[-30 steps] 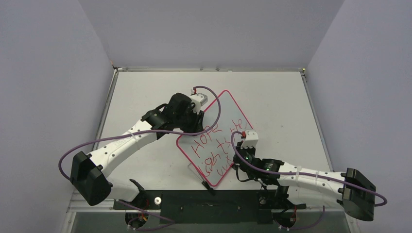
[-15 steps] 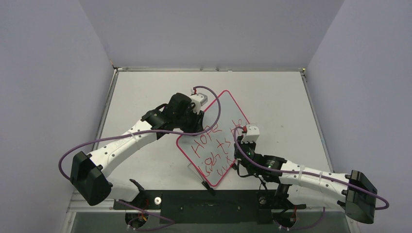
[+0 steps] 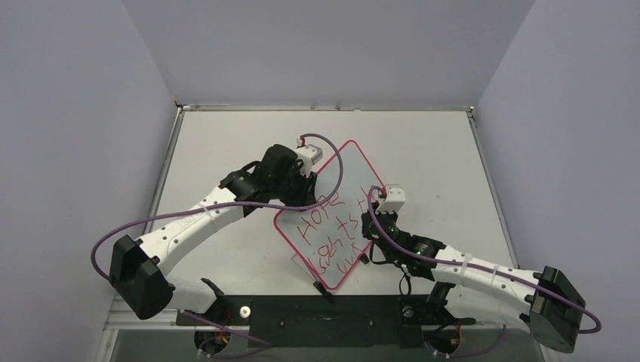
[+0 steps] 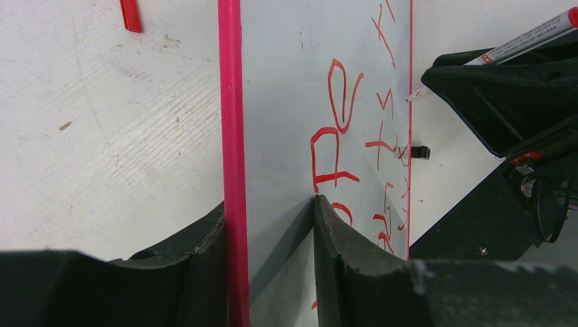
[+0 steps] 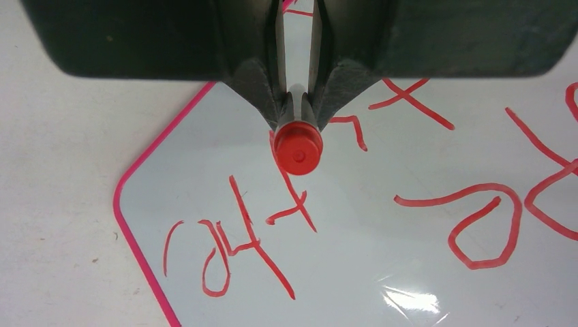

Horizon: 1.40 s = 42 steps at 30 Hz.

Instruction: Write a sentence on the whiteboard

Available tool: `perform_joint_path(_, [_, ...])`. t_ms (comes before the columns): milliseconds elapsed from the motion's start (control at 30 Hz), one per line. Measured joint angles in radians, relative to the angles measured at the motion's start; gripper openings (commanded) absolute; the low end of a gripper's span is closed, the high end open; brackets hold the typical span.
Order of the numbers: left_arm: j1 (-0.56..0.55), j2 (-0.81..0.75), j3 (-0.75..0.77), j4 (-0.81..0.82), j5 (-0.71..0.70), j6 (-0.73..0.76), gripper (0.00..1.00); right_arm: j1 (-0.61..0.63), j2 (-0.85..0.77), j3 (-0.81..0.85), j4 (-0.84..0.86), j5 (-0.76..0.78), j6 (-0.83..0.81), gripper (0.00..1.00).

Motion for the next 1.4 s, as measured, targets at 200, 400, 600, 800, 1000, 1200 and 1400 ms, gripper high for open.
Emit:
perform_joint_path(200, [0.000,0.000,0.000,0.000,0.000,0.000,0.00,-0.010,0.019,-0.023,0.056,-0.040,-0.002,0.00])
perform_joint_path(400, [0.000,0.000,0.000,0.000,0.000,-0.001,0.00,-0.024,0.045,-0.034,0.085,-0.058,-0.002,0.00])
perform_joint_path(600, [0.000,0.000,0.000,0.000,0.000,-0.002,0.00,-0.035,0.046,-0.051,0.096,-0.057,-0.001,0.00])
perform_joint_path(800, [0.000,0.000,0.000,0.000,0.000,-0.003,0.00,-0.042,0.046,-0.075,0.095,-0.050,0.003,0.00])
perform_joint_path(1000, [0.000,0.000,0.000,0.000,-0.001,-0.010,0.00,-0.048,0.046,-0.087,0.095,-0.045,0.005,0.00])
perform_joint_path(1200, [0.000,0.000,0.000,-0.002,-0.003,-0.014,0.00,-0.072,0.050,-0.086,0.095,-0.046,0.000,0.00])
perform_joint_path(1400, [0.000,0.000,0.000,-0.002,-0.003,-0.014,0.00,-0.115,0.087,-0.055,0.096,-0.050,-0.015,0.00])
